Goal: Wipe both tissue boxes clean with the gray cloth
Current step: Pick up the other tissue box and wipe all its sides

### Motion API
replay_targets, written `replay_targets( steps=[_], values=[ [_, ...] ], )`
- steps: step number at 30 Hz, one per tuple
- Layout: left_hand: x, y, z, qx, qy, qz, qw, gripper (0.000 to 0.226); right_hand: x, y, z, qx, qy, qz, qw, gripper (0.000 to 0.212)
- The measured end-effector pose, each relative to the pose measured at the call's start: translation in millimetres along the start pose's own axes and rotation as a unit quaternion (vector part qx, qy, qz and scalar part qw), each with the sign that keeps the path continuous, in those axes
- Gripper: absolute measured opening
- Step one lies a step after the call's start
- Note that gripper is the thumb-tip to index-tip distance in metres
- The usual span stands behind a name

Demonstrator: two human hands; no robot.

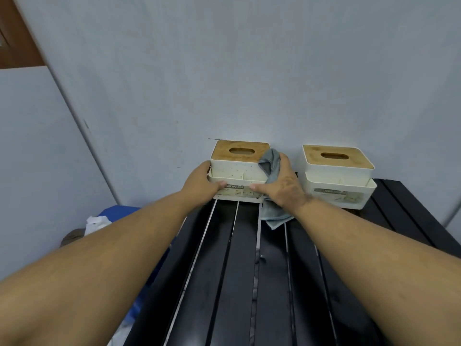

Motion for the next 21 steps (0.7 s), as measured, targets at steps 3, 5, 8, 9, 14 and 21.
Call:
replay_targets(
  steps=[3,5,8,9,14,21],
  values=[
    [-0.4,-34.4,-22.1,-0.019,-0.008,0.001,1.000,0.050,24.6,-26.9,12.9,0.025,-0.005,-0.008,1.000,0.101],
    [-5.4,-63.7,-42.6,-0.032,-0.009,0.009,0.999,0.049,52.0,-51.5,24.2,0.040,-0.015,-0.009,0.999,0.101],
    [-18.0,-113.5,-75.9,-0.055,-0.023,0.023,0.998,0.052,104.0,-97.6,46.5,0.042,-0.038,-0.005,0.998,0.101],
    [-23.2,-132.1,-87.1,-0.063,-0.027,0.026,0.997,0.053,123.2,-116.4,55.0,0.039,-0.050,-0.004,0.998,0.100],
    [-48.9,-227.2,-126.9,-0.081,-0.040,0.057,0.994,0.054,196.8,-214.7,78.1,0.000,-0.118,0.007,0.993,0.098],
    [-77.0,-332.3,-110.3,-0.035,-0.038,0.121,0.991,0.051,206.0,-334.2,59.4,-0.060,-0.128,0.050,0.989,0.100]
  ],
)
Point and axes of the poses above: each hand's wrist, its own y-axis towards the middle knuckle, its own x-axis out of the back of the hand, z = x × y, the point moved 3 cm from there along y, towards the middle knuckle, and after that the axes turned 13 degrees about -y, right-handed, at the moved point
